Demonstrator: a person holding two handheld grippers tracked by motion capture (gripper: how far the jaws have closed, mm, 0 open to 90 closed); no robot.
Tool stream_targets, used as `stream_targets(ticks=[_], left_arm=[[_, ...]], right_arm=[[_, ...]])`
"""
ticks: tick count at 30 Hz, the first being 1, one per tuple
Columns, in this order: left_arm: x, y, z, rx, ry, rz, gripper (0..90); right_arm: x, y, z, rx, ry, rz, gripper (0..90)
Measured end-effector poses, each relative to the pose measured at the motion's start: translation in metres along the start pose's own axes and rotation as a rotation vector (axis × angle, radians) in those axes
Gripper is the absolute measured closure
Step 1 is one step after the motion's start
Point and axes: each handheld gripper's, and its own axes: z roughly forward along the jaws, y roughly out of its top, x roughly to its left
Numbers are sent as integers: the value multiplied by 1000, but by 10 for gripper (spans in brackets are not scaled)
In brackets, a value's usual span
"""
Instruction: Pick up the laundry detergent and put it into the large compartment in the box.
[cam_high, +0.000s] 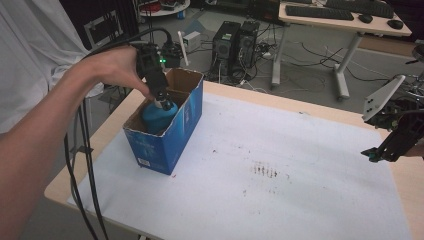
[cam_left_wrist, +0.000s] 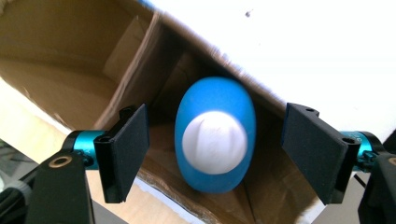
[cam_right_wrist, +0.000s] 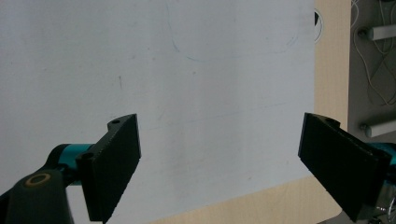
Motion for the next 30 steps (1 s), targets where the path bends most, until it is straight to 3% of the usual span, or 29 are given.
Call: stream_targets(ticks=[7, 11, 14, 18, 21, 27, 28, 30], left_arm=[[-23, 37, -18, -41, 2, 107, 237], [-38, 59, -17, -58, -9, 168, 237], [-44, 69, -15, -69, -20, 186, 237], [-58, 90, -3, -39, -40, 245, 237], [-69, 104, 6, -43, -50, 279, 236], [-85, 122, 20, -59, -62, 338, 184], [-92, 128, 27, -49, -75, 369, 184], [-98, 133, 34, -39, -77, 384, 180]], right_arm=[[0, 2, 0, -2, -1, -2, 122], [1, 4, 0, -2, 1, -4, 122], [2, 4, 0, -1, 0, -4, 122], [2, 2, -3, -6, -6, 4, 122], [3, 1, -3, -5, -8, 8, 122], [4, 0, -3, -3, -5, 9, 122], [4, 0, -3, 0, -4, 5, 122], [5, 0, -3, 1, -3, 6, 122]])
